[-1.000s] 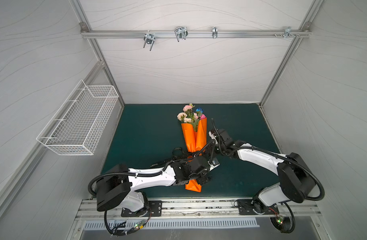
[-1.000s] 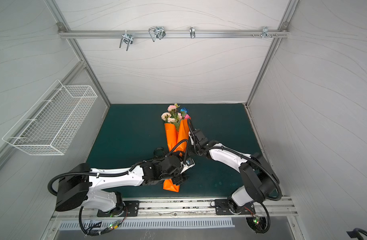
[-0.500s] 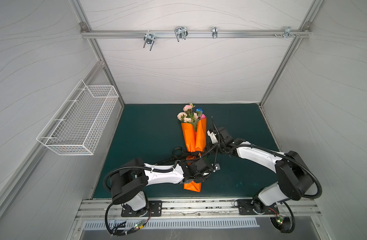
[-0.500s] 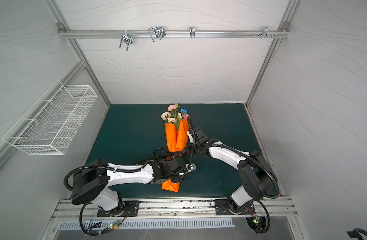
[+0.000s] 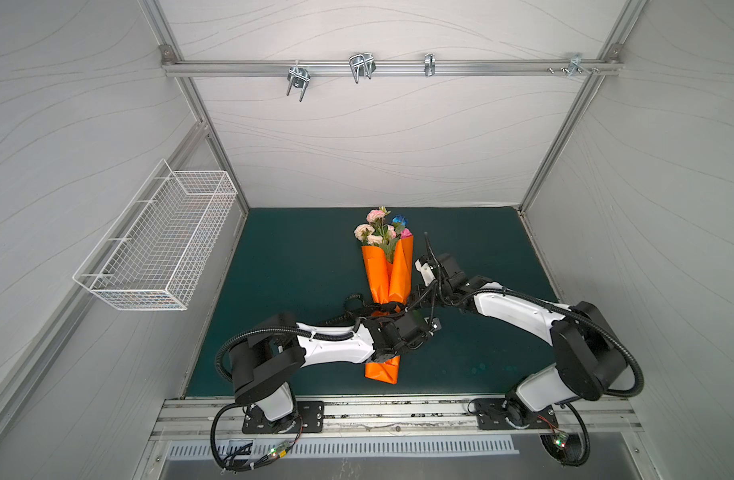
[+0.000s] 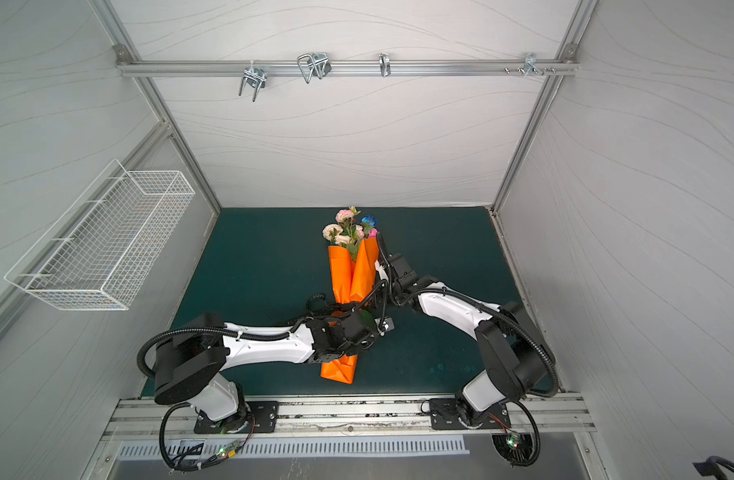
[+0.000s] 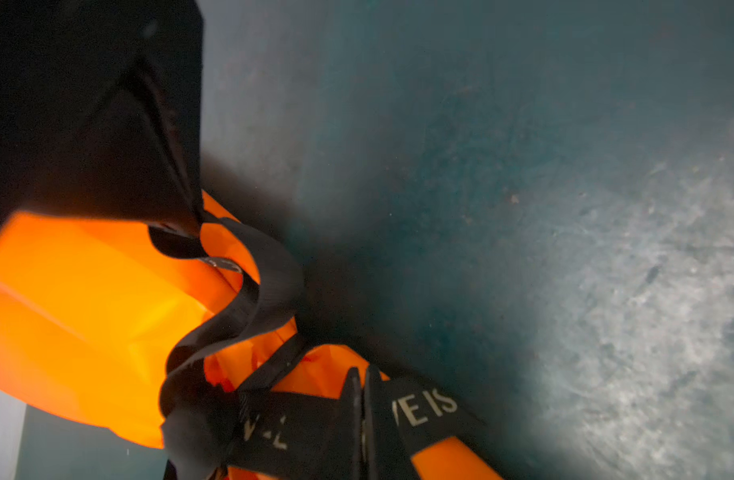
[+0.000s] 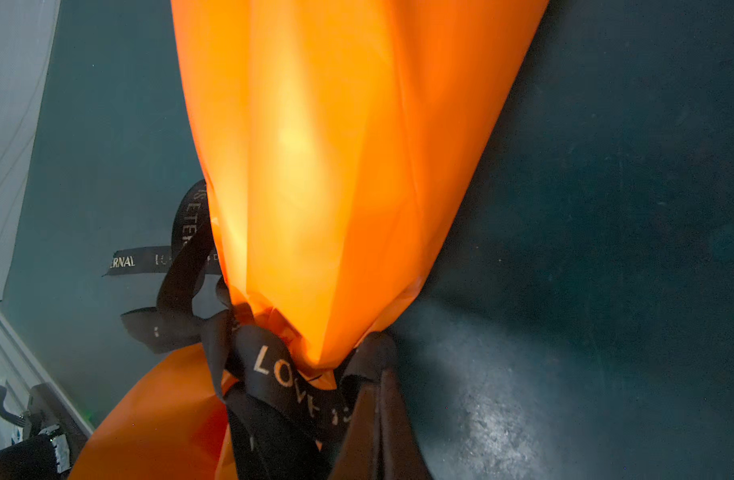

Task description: Tie the bouquet of fake flowers

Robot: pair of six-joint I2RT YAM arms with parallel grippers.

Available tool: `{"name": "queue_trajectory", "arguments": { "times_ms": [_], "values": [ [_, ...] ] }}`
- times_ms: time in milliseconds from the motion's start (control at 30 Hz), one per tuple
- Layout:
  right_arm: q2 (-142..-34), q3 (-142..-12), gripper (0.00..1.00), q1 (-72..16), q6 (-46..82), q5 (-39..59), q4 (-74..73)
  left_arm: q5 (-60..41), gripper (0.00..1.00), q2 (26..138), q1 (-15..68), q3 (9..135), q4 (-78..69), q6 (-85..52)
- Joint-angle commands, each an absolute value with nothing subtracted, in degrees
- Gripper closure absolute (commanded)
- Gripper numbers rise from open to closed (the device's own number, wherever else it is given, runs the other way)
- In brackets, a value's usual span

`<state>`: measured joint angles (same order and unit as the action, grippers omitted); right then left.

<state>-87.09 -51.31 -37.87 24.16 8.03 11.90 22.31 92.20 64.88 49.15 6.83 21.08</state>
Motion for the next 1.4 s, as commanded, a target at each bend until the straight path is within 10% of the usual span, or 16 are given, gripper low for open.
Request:
{"name": "queue_trajectory", "arguments": {
  "times_ms": [0,767,1367],
  "values": [
    [-85.7,-51.5,1.00,-37.5,24.3,8.5,11.2,20.6,1.00,87.4,64.9,49.8,5.1,18.4],
    [-83.9,-49.6,1.00,-37.3,25.6,7.0,10.4,-9.0,1.00,71.8,60.8,35.7,-4.3,-5.8],
    [-69.4,-47.7,0.54,-38.6,25.9,3.9,30.1,-11.1,1.00,74.3,59.8,34.5,-1.5,-6.7]
  ]
}}
